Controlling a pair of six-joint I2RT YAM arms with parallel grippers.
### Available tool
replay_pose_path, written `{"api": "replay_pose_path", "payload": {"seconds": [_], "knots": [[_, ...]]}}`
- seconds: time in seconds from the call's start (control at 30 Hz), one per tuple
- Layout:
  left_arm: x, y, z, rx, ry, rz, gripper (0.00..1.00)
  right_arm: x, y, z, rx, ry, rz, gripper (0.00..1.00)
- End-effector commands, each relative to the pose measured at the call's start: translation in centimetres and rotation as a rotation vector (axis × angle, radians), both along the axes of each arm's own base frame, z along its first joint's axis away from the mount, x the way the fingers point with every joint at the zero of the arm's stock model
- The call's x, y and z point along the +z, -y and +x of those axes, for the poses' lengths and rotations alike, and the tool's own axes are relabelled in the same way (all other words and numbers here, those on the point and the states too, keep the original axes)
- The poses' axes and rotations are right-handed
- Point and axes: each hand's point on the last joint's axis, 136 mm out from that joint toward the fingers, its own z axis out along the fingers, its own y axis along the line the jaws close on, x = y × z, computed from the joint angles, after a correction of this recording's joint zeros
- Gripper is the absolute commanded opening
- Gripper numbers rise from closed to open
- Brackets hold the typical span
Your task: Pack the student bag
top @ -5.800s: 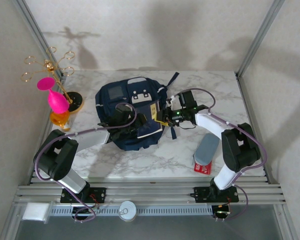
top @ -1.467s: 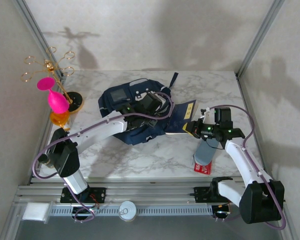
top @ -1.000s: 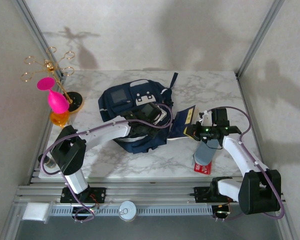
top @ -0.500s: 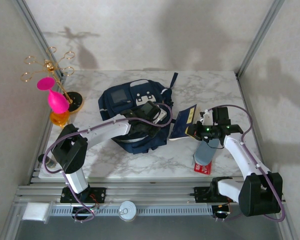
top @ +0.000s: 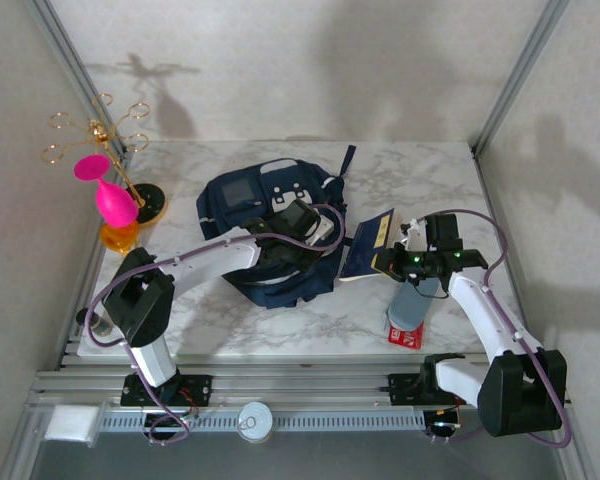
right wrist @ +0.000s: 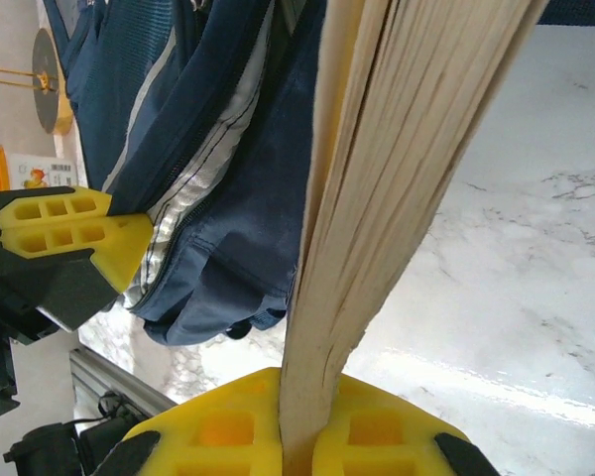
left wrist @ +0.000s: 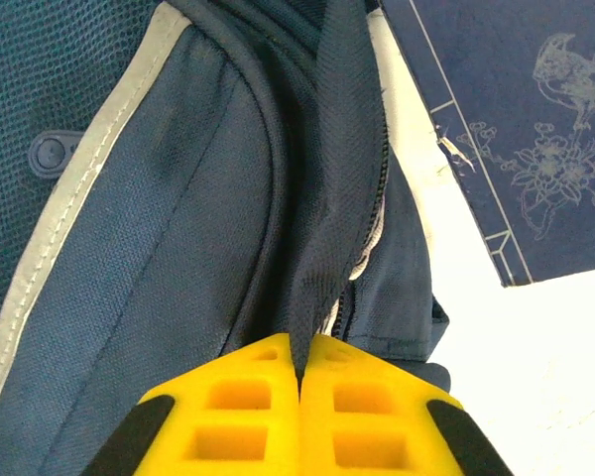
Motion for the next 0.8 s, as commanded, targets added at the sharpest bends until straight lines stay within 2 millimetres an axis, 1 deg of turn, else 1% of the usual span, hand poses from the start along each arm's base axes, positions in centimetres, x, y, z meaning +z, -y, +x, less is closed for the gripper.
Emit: {"api": "replay_pose_path", "payload": {"seconds": [0.0,0.07,0.13,0.23,0.3,0.37,0.43,0.5,0.57,0.6,0.67,0.7,0.77], "knots": [[4.1,-0.2,1.4,0.021,0.084,-0.031,0.00,2.6,-0.5,0.1,0.032,0.075,0.022,0.00],[6.3,-1.0,2.6,0.067,0.156,-0.016,0.00,3.5,-0.9,-0.3,0.047,0.081,0.049,0.00],[9.4,-1.7,3.6,0.100,0.237,-0.028,0.00,5.0,-1.7,-1.0,0.077,0.097,0.113,0.00],[13.9,-2.3,4.7,0.110,0.359,-0.061,0.00,6.3,-2.8,-2.1,0.113,0.101,0.163,0.00],[16.0,-2.3,4.9,0.095,0.418,-0.068,0.00,6.7,-3.8,-2.6,0.134,0.096,0.194,0.00],[17.8,-2.6,5.2,0.093,0.477,-0.069,0.00,6.8,-5.5,-3.2,0.171,0.093,0.233,0.00],[19.6,-3.2,5.6,0.114,0.533,-0.067,0.00,6.3,-7.5,-3.5,0.206,0.081,0.277,0.00],[21.0,-3.3,5.7,0.124,0.560,-0.076,0.00,6.0,-9.5,-3.7,0.252,0.077,0.308,0.00],[21.7,-3.2,5.7,0.119,0.569,-0.089,0.00,5.5,-11.4,-3.4,0.296,0.080,0.307,0.00],[22.1,-3.2,5.6,0.117,0.576,-0.100,0.00,5.0,-12.3,-3.0,0.314,0.079,0.297,0.00],[22.4,-3.1,5.5,0.114,0.576,-0.117,0.00,4.8,-14.2,-2.1,0.364,0.097,0.291,0.00],[22.5,-3.0,5.4,0.114,0.575,-0.126,0.00,4.6,-15.0,-1.4,0.386,0.111,0.294,0.00],[22.8,-3.2,5.4,0.129,0.582,-0.138,0.00,3.1,-16.3,0.1,0.408,0.095,0.297,0.00]]}}
